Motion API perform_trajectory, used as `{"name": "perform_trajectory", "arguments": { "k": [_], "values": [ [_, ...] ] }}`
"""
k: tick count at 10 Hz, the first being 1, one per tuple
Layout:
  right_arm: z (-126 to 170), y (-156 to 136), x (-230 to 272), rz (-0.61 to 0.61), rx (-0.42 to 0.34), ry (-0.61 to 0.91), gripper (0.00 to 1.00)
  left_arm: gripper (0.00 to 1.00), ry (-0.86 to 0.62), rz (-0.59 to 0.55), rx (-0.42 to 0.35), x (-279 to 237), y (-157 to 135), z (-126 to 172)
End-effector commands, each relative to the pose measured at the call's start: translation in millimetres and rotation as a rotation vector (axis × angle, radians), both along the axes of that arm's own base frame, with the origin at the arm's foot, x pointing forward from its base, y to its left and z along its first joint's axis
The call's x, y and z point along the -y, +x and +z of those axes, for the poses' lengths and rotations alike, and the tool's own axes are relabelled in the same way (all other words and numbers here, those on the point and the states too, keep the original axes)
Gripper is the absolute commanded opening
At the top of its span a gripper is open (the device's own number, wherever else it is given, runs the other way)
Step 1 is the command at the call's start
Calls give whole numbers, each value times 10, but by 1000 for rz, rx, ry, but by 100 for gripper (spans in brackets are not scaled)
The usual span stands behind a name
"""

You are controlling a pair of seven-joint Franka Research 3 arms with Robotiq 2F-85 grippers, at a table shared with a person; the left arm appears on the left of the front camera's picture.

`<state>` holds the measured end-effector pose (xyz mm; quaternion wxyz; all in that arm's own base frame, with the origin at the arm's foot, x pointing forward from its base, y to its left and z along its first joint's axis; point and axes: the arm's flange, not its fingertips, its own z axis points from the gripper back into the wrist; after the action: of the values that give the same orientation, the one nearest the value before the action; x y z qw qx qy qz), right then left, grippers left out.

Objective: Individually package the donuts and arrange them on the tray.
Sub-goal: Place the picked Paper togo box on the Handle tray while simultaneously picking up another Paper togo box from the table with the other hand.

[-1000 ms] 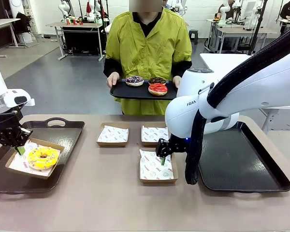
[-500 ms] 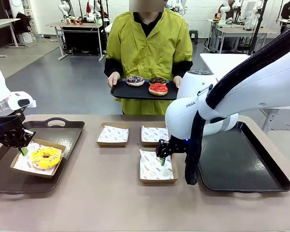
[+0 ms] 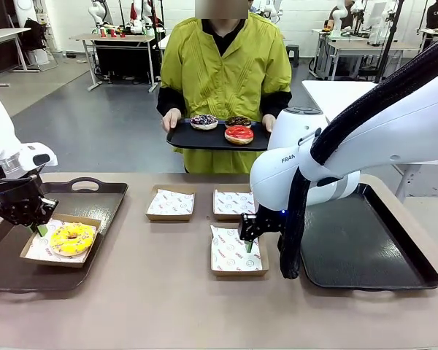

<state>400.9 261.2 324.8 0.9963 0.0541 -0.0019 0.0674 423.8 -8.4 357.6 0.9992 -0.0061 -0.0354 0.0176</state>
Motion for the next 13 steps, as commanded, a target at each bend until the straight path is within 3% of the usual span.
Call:
{"name": "perform_trajectory", "arguments": {
  "k": [1, 2, 3, 4, 6, 7, 10, 13],
  "values": [
    [-60, 15, 2, 20, 15, -7, 0, 100, 11, -1, 16, -15, -10, 42],
    [-63, 12, 1, 18, 9, -9, 0, 64, 2, -6, 17, -23, -23, 66],
    [-69, 14, 0, 9, 6, -13, 0, 100, -6, -9, 21, -26, -31, 91],
    [-73, 11, -1, 5, 3, -15, 15, 100, -8, -11, 23, -30, -42, 101],
    [-76, 15, -9, -19, 5, -19, 0, 100, -19, -15, 24, -37, -57, 128],
    [-81, 16, -9, -36, 3, -21, 0, 71, -28, -13, 22, -37, -60, 135],
    [-81, 18, -9, -73, -4, -22, 0, 99, -46, -15, 22, -37, -73, 151],
    [112, -49, -16, -64, -23, 13, 0, 100, -113, -21, 25, -63, -103, 242]
  ]
}}
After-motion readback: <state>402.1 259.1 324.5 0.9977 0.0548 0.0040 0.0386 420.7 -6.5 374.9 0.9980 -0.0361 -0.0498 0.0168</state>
